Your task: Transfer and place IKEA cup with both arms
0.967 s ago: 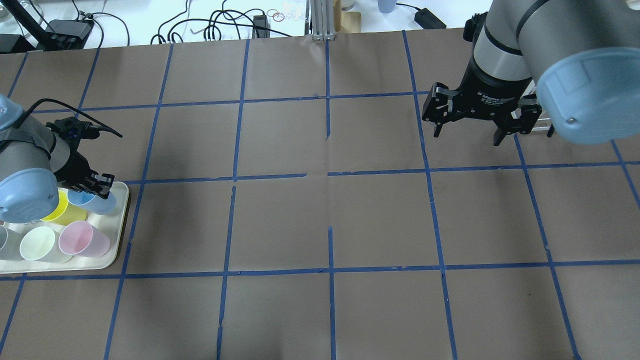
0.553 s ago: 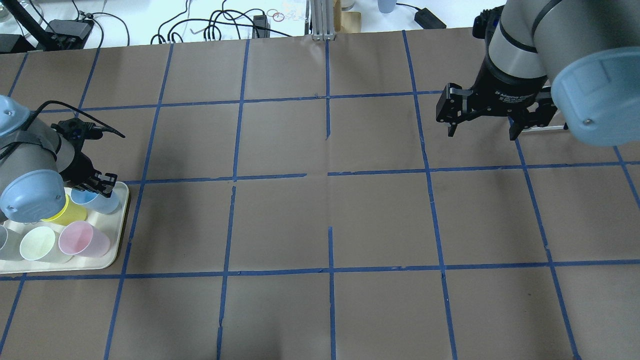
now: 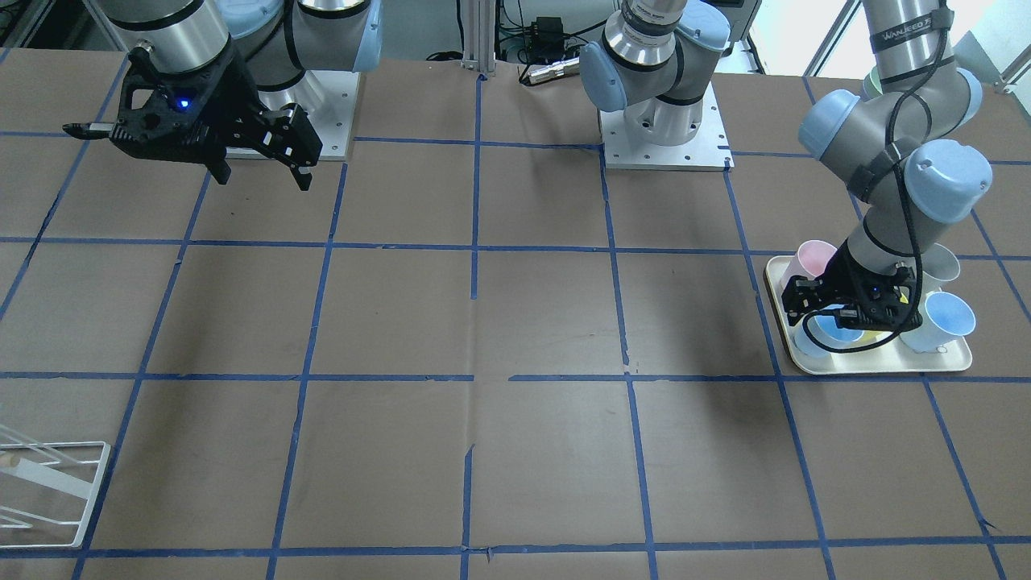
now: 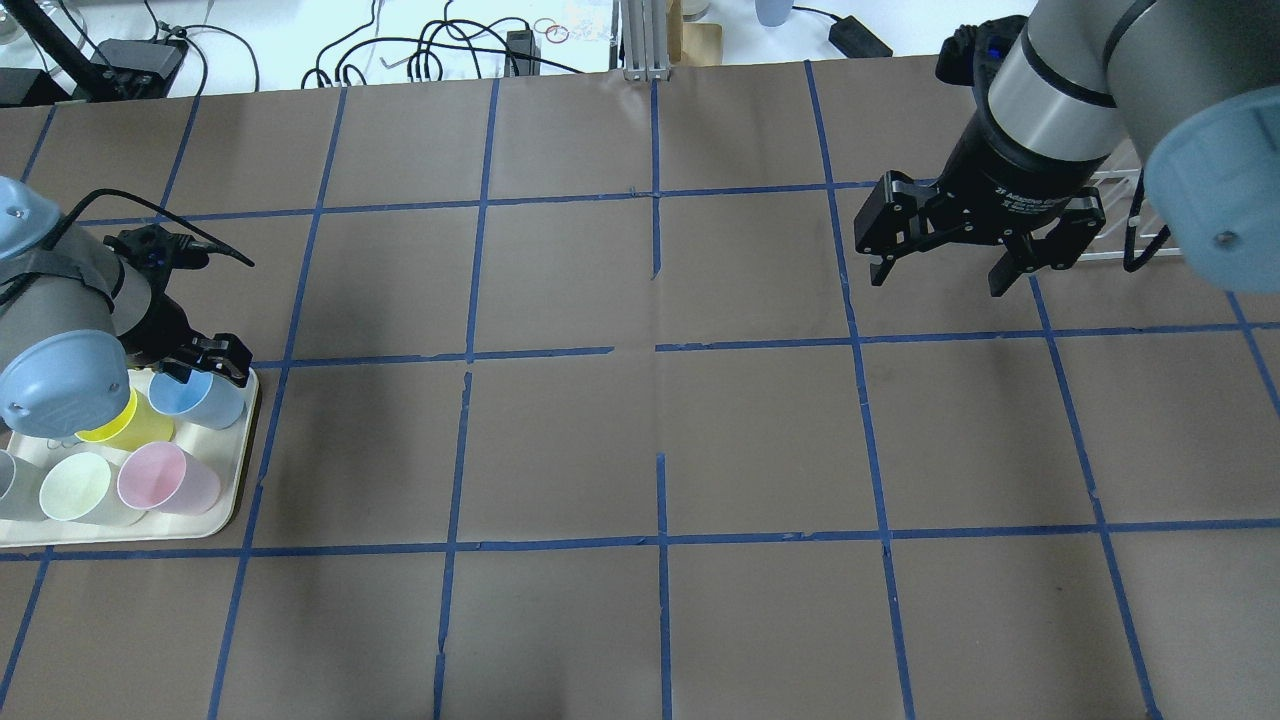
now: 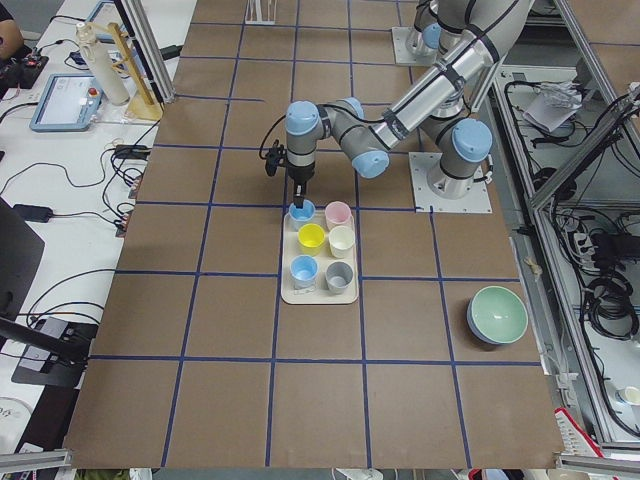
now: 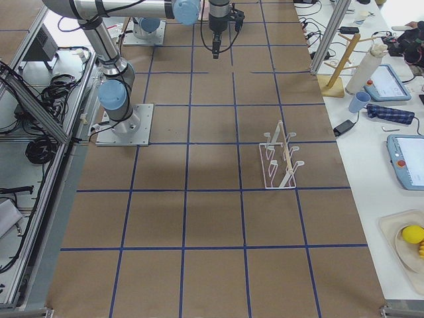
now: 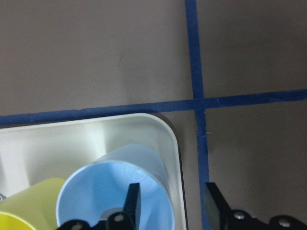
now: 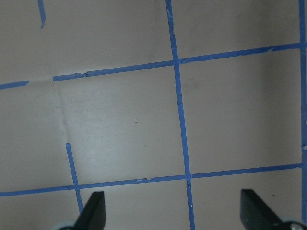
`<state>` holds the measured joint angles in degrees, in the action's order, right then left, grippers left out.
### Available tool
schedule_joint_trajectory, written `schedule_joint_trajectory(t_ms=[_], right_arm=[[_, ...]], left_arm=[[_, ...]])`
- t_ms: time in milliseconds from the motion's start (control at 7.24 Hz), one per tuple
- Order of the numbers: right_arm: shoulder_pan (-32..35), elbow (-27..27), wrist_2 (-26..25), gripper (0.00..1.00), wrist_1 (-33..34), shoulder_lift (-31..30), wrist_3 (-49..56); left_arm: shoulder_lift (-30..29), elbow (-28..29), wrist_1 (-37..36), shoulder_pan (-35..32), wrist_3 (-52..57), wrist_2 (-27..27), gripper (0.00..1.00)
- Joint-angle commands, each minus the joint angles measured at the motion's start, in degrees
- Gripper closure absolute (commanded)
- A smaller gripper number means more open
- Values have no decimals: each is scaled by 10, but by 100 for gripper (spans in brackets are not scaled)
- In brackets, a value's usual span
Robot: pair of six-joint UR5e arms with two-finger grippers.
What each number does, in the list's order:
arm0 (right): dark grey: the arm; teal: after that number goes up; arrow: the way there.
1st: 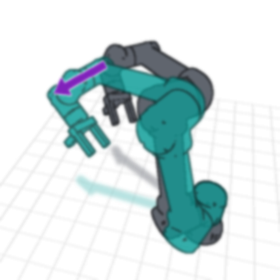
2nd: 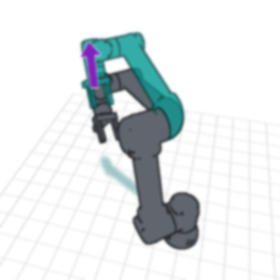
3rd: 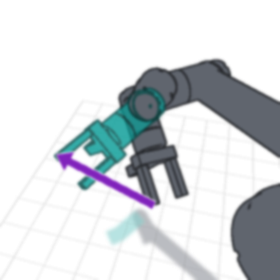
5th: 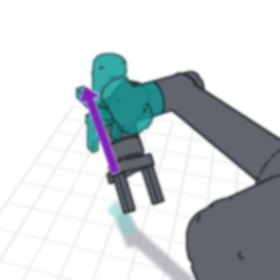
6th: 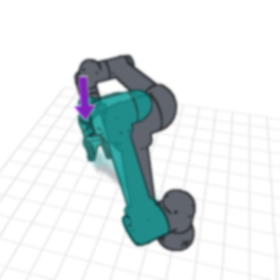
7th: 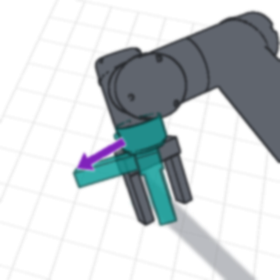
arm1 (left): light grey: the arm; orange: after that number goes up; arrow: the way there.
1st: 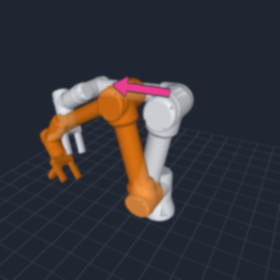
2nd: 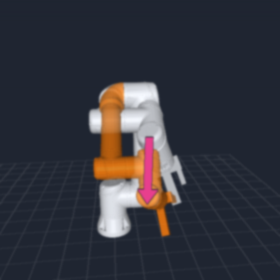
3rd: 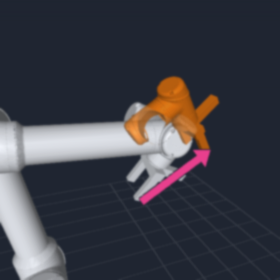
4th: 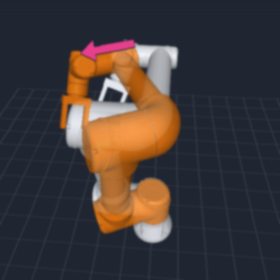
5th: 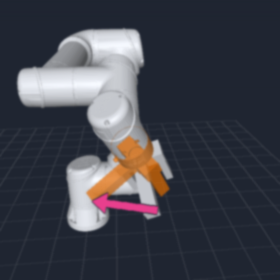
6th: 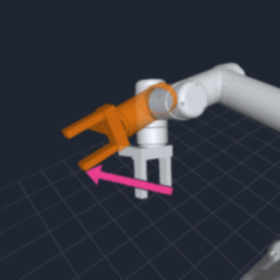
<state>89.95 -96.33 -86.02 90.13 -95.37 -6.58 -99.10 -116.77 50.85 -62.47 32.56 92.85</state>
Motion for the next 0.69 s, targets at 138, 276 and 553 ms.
schedule_joint_trajectory(t_ms=[138,276,553], right_arm=[[-4,1,-1,0,-4,1,3],[-5,-1,-6,0,-7,2,11],[-1,2,5,0,2,0,10]], left_arm=[[62,95,181,-90,-145,-9,20],[66,161,266,-146,-211,-10,20],[62,274,390,-234,-309,-27,20]])
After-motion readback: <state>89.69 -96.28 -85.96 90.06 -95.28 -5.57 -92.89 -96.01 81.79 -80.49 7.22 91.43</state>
